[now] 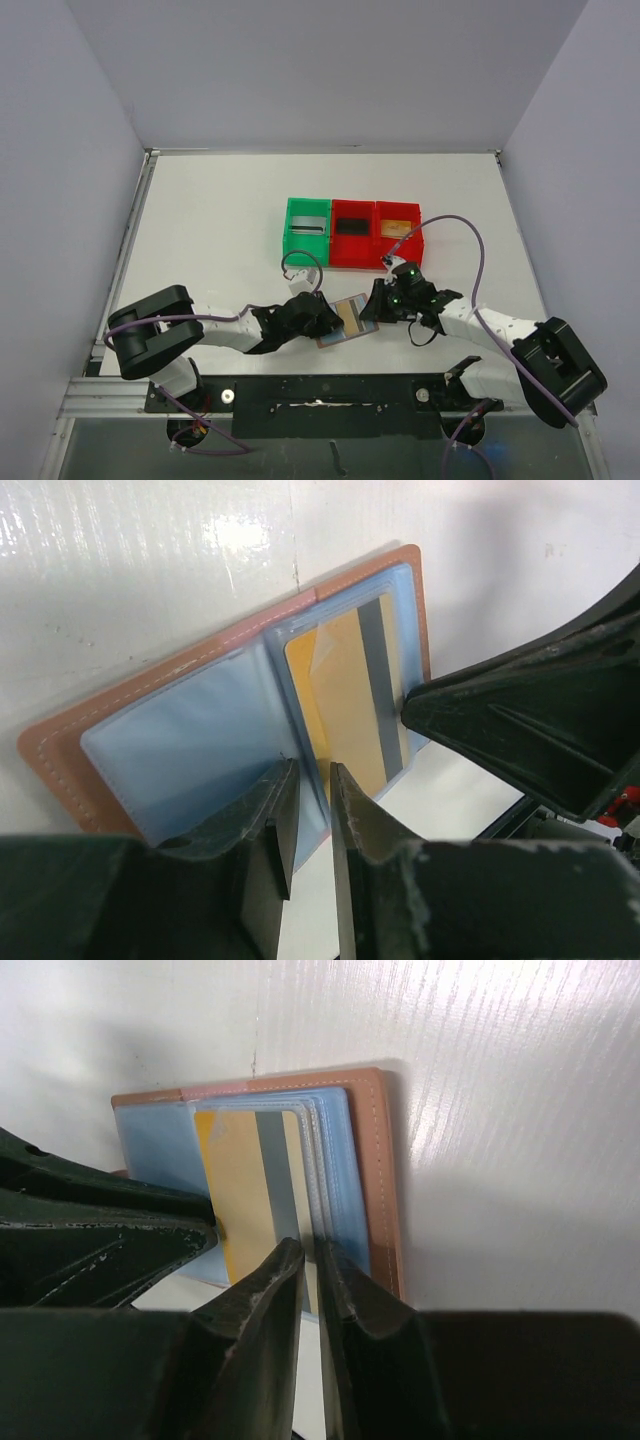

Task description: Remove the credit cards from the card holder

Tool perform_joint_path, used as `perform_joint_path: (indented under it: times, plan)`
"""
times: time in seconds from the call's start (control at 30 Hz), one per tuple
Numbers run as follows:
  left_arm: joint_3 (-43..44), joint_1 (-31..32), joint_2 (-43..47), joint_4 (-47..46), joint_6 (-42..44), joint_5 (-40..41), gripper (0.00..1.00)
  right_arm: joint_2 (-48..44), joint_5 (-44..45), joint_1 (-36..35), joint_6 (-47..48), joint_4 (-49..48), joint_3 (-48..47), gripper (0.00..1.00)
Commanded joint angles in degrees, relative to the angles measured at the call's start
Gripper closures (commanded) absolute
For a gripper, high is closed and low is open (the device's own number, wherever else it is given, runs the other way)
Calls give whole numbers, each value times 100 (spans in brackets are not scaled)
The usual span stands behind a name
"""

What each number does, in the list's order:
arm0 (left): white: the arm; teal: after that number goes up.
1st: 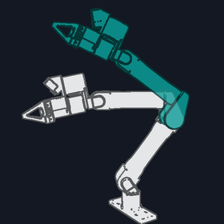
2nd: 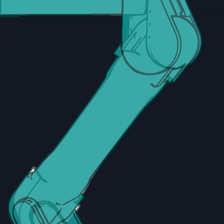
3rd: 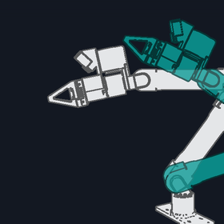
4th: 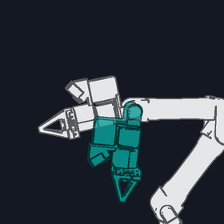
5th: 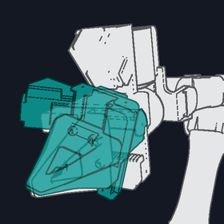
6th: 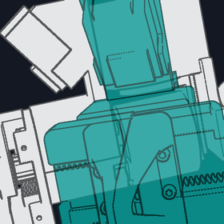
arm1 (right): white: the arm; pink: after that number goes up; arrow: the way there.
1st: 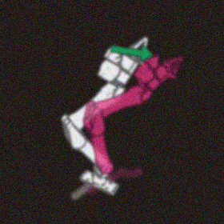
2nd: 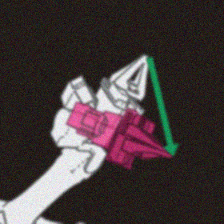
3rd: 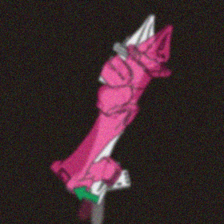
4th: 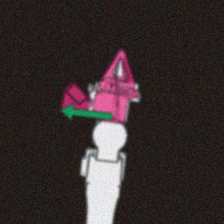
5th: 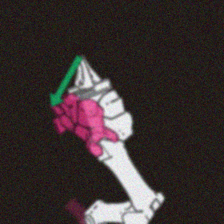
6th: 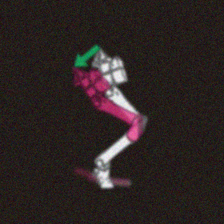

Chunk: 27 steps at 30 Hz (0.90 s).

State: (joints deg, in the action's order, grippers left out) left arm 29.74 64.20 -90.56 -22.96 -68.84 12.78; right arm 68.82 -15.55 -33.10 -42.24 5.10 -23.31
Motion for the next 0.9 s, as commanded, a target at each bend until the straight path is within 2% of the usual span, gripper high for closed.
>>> perform_joint_path:
  times: [0.0,0.17,0.37,0.6,0.87]
  plan:
    - [-46,22,114,-432,-19,-96,79,97,-17,-56,-32,-296,23,86]
    - [-75,22,-115,-842,-108,-217,74,36,-82,-63,-87,-347,180,89]
    - [-45,22,-490,-1239,-296,-313,75,-20,-213,-97,-143,-481,325,91]
    - [15,31,-364,-725,-334,-64,98,-83,-205,-109,-139,-459,371,91]
    - [-150,33,108,-160,-235,201,100,-134,63,-99,-118,-239,286,89]
